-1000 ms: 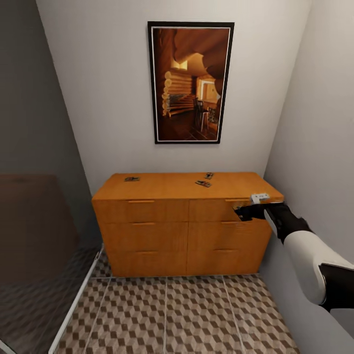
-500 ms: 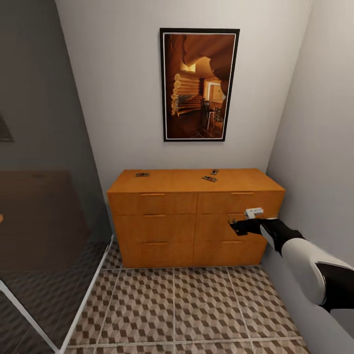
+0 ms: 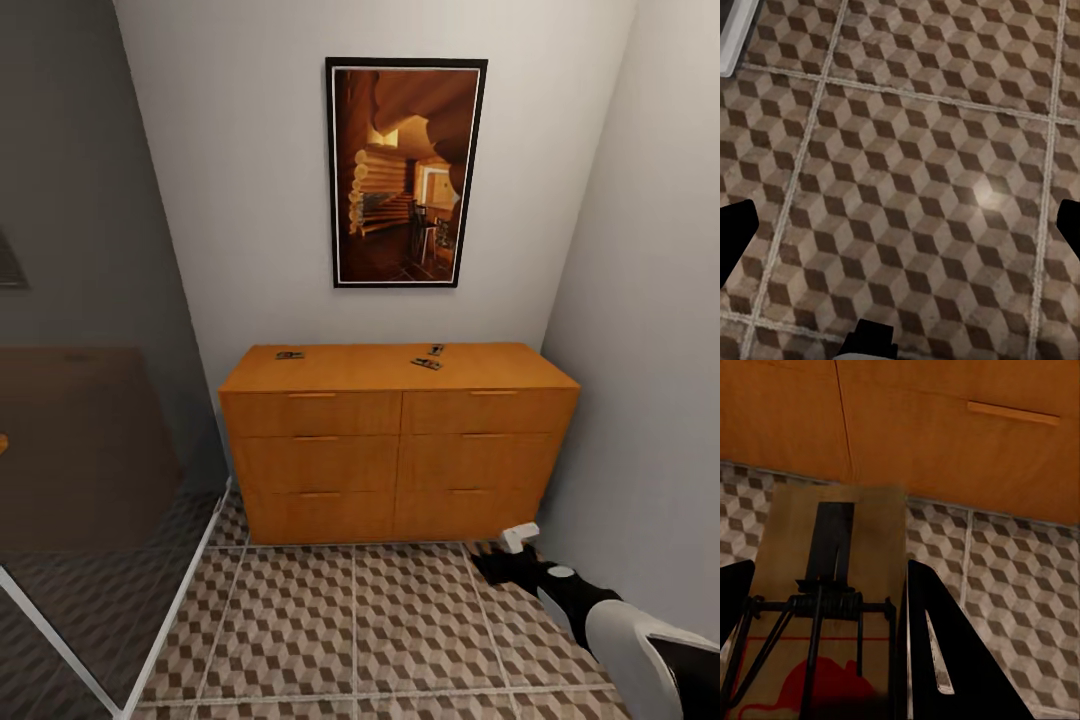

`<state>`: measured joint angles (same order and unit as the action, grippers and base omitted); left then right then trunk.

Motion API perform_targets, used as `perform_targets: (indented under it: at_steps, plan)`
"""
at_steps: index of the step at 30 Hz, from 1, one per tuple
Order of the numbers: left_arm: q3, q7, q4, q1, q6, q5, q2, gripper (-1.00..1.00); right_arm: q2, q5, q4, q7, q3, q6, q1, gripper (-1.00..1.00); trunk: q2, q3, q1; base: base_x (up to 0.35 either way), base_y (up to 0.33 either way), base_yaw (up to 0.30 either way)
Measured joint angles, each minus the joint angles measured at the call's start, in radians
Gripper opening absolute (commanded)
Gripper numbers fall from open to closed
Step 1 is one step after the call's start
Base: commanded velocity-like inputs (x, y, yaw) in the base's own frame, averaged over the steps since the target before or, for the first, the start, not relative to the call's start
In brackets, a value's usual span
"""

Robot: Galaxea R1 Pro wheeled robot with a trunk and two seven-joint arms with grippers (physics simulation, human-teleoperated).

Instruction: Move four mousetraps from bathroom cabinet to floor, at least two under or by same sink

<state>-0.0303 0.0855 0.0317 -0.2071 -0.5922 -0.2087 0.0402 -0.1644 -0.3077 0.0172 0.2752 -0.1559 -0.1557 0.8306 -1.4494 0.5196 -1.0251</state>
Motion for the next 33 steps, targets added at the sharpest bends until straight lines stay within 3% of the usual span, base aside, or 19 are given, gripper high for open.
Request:
perform_targets:
  at_steps: [2,4,6,9,13,18,22,27,33]
  plan:
    - [0.004,0.001,-0.014,-0.003,0.009,-0.001,0.004,1.0,0.002,-0.002,0.003,-0.002,0.001,-0.108,-0.084,-1.0,0.0,0.0,0.0,0.0,0.0,0.0]
    - [0.005,0.001,-0.05,-0.013,0.045,-0.001,0.008,1.0,0.002,-0.003,0.004,-0.003,0.0,-0.154,-0.128,-1.0,0.0,0.0,0.0,0.0,0.0,0.0]
    - [0.006,0.002,-0.149,-0.017,0.156,-0.001,0.01,1.0,0.002,-0.003,0.004,-0.003,-0.002,-0.191,-0.156,-1.0,0.0,0.0,0.0,0.0,0.0,0.0]
    - [0.006,0.002,-0.369,-0.02,0.383,0.003,0.01,1.0,0.002,-0.004,0.005,-0.004,-0.001,-0.266,-0.201,-1.0,0.0,0.0,0.0,0.0,0.0,0.0]
    - [0.007,0.002,-0.516,-0.021,0.473,0.004,0.01,1.0,0.002,-0.006,0.004,-0.005,-0.001,-0.336,-0.245,-1.0,0.0,0.0,0.0,0.0,0.0,0.0]
    - [0.005,0.001,-0.57,-0.021,0.493,0.004,0.008,1.0,0.002,-0.007,0.005,-0.007,-0.001,-0.441,-0.3,-1.0,0.0,0.0,0.0,0.0,0.0,0.0]
    - [0.005,0.001,-0.532,-0.021,0.421,0.003,0.005,1.0,0.002,-0.006,0.004,-0.007,-0.001,-0.497,-0.315,-1.0,0.0,0.0,0.0,0.0,0.0,0.0]
    - [0.003,0.001,-0.484,-0.021,0.309,0.002,0.006,1.0,0.002,-0.007,0.003,-0.007,-0.001,-0.514,-0.321,-1.0,0.0,0.0,0.0,0.0,0.0,0.0]
    - [0.002,0.001,-0.471,-0.021,0.279,0.002,0.006,1.0,0.002,-0.007,0.003,-0.007,-0.001,-0.517,-0.324,-1.0,0.0,0.0,0.0,0.0,0.0,0.0]
